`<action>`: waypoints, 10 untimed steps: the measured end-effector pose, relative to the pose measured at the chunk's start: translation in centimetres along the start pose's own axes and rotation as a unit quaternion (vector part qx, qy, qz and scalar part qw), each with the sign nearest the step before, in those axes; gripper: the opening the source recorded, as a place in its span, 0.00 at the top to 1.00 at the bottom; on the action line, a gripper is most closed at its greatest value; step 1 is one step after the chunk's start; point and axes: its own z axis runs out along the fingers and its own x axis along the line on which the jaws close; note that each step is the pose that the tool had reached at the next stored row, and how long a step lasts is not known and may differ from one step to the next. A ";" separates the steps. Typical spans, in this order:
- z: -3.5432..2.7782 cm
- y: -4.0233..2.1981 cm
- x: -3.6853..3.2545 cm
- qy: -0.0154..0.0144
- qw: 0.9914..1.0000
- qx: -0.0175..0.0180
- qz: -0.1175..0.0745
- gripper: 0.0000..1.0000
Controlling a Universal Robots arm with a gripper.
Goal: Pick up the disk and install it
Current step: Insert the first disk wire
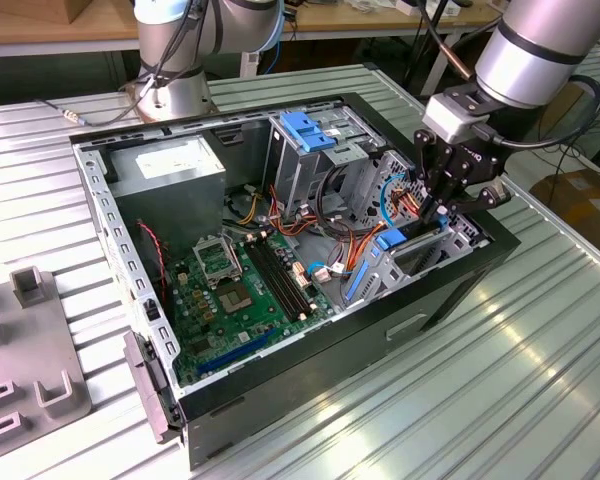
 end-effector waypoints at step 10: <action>-0.31 0.00 0.00 -0.003 1.000 0.000 0.000 0.83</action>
